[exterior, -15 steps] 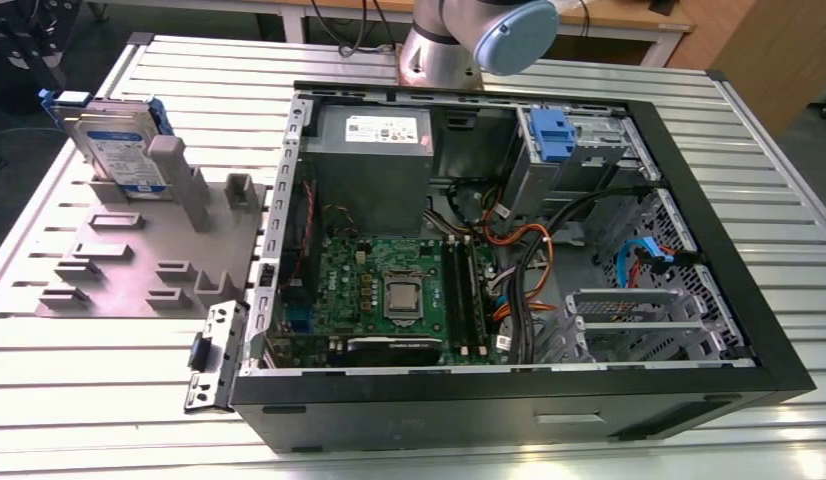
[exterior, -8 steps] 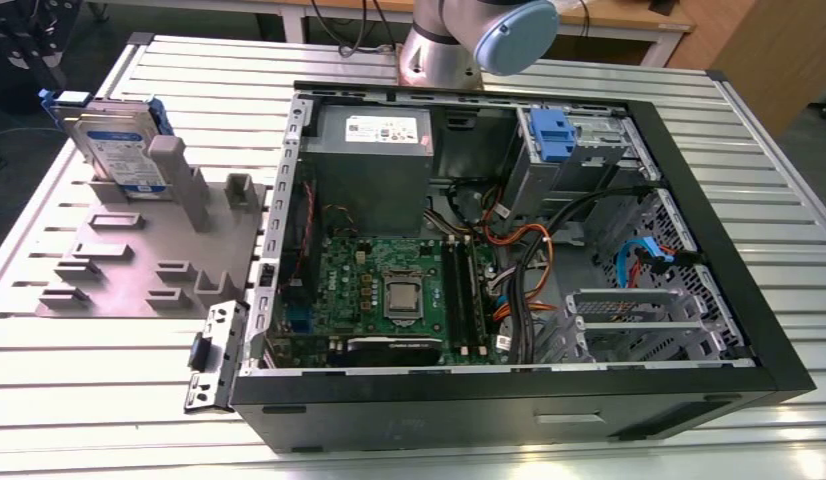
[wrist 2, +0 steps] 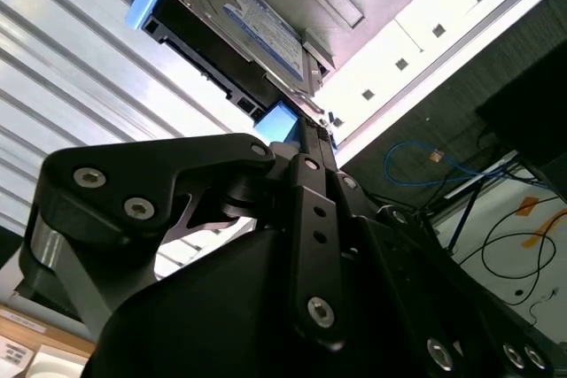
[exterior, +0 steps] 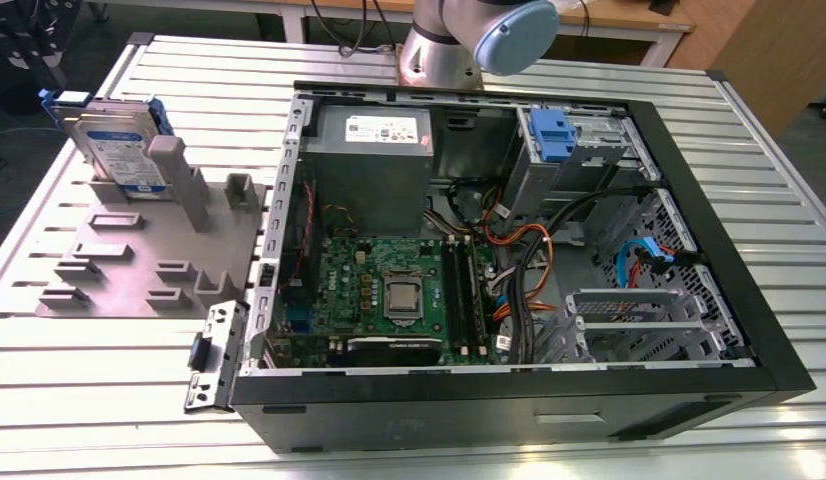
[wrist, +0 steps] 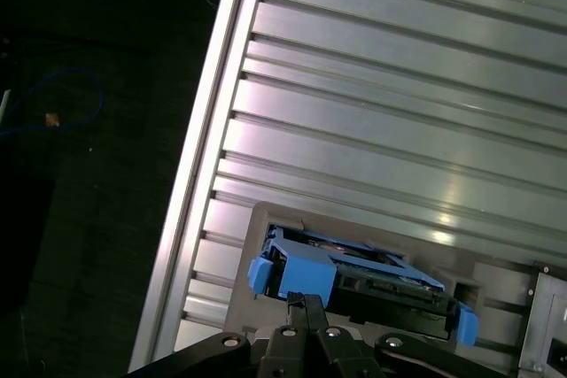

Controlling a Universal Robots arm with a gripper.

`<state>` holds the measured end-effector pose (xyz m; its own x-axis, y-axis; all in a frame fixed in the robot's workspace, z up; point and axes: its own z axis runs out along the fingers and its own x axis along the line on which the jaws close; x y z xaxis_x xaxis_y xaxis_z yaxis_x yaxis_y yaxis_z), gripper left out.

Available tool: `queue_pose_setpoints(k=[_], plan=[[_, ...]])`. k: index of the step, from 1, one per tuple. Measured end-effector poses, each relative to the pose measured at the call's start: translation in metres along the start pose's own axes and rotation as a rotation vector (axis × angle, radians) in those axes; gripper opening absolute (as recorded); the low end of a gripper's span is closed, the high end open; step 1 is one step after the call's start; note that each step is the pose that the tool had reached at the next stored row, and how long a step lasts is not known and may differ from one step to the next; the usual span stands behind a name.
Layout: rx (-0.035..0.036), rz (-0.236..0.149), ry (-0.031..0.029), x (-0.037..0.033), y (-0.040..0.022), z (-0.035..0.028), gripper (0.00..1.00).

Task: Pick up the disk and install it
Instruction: 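Pick up the disk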

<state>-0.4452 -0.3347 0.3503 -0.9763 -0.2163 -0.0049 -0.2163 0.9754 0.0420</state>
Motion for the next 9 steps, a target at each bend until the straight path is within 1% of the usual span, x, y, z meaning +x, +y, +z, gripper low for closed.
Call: queue_pose_setpoints(k=[9], plan=[[0.0, -0.001, 0.0, 0.0, 0.0, 0.0, 0.11]])
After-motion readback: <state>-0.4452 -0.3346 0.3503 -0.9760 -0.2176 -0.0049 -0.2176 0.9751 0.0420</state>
